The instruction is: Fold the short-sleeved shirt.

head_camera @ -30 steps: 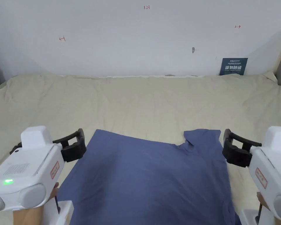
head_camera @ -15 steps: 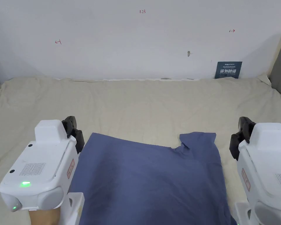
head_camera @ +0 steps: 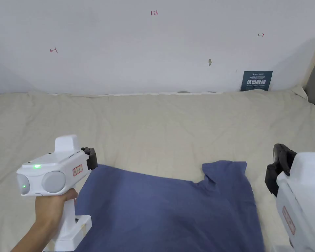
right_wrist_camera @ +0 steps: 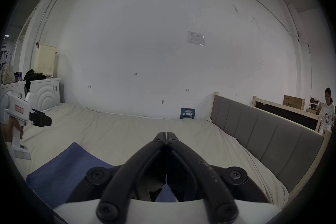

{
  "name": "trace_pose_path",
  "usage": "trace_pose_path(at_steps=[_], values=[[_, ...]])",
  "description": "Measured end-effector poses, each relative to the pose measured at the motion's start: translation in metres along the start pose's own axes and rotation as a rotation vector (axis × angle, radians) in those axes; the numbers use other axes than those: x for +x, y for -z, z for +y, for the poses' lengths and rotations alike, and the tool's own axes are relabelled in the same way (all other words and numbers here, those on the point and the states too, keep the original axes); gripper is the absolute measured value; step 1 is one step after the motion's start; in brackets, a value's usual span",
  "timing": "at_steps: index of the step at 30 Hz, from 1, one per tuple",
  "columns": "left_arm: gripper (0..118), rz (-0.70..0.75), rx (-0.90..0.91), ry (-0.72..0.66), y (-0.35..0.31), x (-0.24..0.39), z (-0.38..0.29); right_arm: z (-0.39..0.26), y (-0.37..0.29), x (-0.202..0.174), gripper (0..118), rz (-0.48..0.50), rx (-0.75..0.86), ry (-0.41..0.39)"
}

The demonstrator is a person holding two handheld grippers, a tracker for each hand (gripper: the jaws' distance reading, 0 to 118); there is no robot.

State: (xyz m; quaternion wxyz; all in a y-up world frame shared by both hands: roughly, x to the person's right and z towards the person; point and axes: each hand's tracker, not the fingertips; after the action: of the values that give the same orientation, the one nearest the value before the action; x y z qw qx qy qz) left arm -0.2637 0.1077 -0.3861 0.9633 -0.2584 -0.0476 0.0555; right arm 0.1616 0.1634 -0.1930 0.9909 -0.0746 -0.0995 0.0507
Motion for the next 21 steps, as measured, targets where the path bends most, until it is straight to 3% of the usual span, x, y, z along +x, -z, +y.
trace_pose_path(at_steps=[8, 9, 10, 11, 12, 13, 14, 15, 18, 19, 20, 21], values=[[3, 0.056, -0.232, 0.006, 0.139, -0.037, 0.000, -0.017, 0.068, -0.005, 1, -0.029, -0.069, 0.000], [11, 0.050, -0.245, 0.006, 0.157, -0.041, -0.002, -0.020, 0.076, -0.006, 1, -0.033, -0.078, 0.002], [27, 0.027, -0.304, 0.000, 0.172, -0.045, -0.004, -0.023, 0.084, -0.006, 1, -0.040, -0.089, 0.000], [65, 0.023, -0.338, -0.006, 0.186, -0.047, -0.006, -0.027, 0.091, -0.006, 1, -0.046, -0.100, -0.002], [93, 0.030, -0.384, 0.006, 0.200, -0.049, -0.010, -0.031, 0.098, -0.005, 1, -0.053, -0.110, -0.001], [111, 0.064, -0.385, 0.034, 0.208, -0.047, -0.014, -0.034, 0.104, -0.005, 2, -0.058, -0.123, 0.002], [115, 0.081, -0.393, 0.052, 0.214, -0.046, -0.020, -0.038, 0.110, -0.005, 2, -0.061, -0.134, 0.006], [112, 0.086, -0.355, 0.078, 0.221, -0.046, -0.022, -0.042, 0.114, -0.003, 2, -0.066, -0.142, 0.009], [99, 0.089, -0.459, 0.075, 0.240, -0.045, -0.035, -0.052, 0.126, -0.001, 2, -0.071, -0.184, 0.020], [87, 0.090, -0.477, 0.076, 0.244, -0.044, -0.040, -0.056, 0.128, 0.001, 2, -0.073, -0.197, 0.027], [64, 0.088, -0.496, 0.086, 0.245, -0.042, -0.044, -0.060, 0.130, 0.003, 2, -0.073, -0.211, 0.033], [59, 0.086, -0.494, 0.099, 0.243, -0.037, -0.048, -0.063, 0.133, 0.004, 2, -0.071, -0.230, 0.039]])
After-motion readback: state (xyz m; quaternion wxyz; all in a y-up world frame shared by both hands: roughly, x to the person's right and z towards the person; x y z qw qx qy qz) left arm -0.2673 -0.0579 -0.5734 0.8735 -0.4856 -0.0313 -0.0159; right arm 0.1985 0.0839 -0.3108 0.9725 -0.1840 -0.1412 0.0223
